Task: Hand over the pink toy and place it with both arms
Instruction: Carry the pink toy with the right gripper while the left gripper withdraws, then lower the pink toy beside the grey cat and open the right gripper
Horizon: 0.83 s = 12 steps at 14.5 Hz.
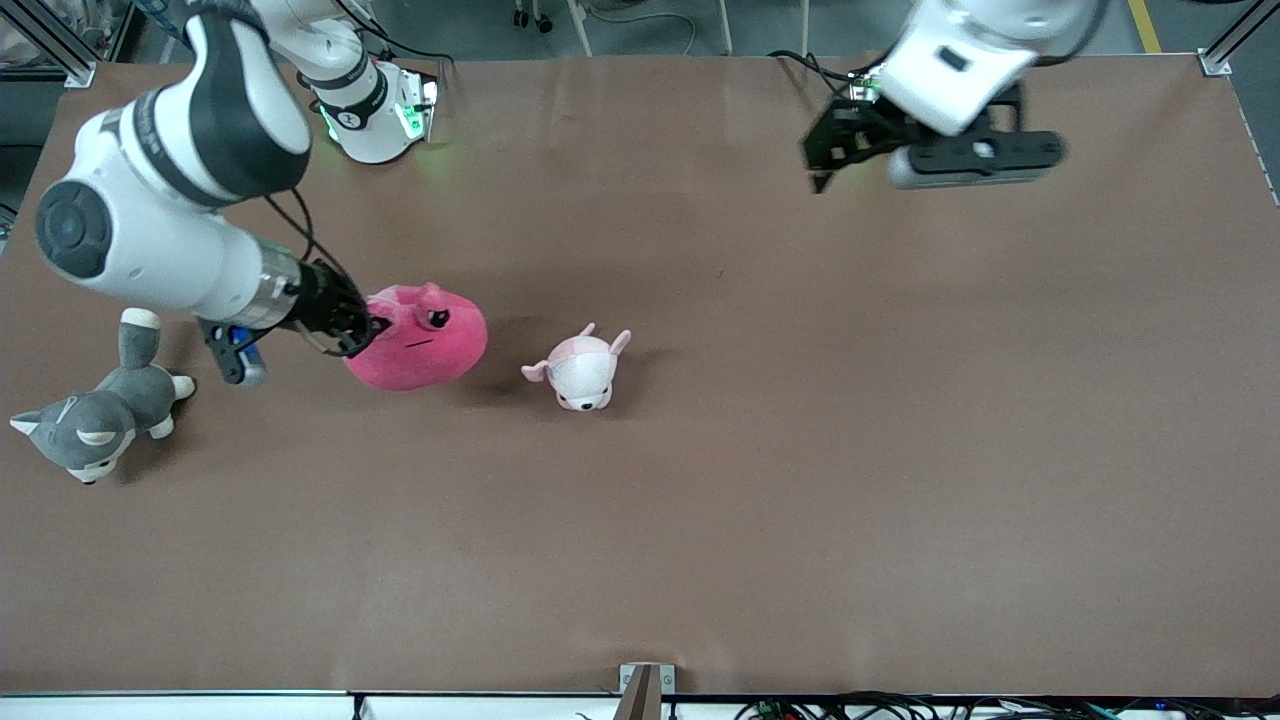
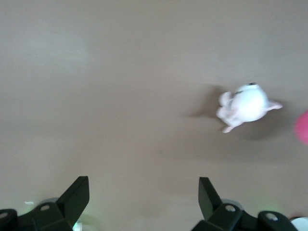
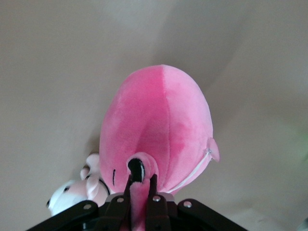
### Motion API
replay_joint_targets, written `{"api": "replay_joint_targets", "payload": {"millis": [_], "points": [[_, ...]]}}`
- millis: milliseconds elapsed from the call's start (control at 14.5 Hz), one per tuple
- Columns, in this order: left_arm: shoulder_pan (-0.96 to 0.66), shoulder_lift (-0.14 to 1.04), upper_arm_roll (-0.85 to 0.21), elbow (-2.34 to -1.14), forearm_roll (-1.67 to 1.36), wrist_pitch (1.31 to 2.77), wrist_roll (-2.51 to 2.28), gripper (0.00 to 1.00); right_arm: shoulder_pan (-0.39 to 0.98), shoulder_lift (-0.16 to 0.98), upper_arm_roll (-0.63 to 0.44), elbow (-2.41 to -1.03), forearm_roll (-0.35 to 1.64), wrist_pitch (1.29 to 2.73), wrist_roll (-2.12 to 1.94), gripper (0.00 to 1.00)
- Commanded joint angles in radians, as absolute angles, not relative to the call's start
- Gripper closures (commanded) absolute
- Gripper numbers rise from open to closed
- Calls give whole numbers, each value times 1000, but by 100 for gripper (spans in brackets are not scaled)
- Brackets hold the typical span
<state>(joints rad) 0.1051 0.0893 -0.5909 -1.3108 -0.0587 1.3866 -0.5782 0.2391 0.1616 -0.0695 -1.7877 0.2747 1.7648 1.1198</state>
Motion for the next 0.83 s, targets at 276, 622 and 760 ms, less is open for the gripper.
{"api": "replay_joint_targets", "payload": {"millis": [276, 622, 760], "points": [[457, 25, -597, -1339, -54, 1293, -140, 0, 62, 87, -48, -2049, 281, 1922, 892, 99], [532, -7, -595, -1411, -52, 1351, -84, 0, -18, 97, -46, -2212, 293, 2083, 652, 81], [554, -24, -595, -1431, -54, 1364, -36, 0, -28, 103, -46, -2203, 293, 2091, 638, 10]]}}
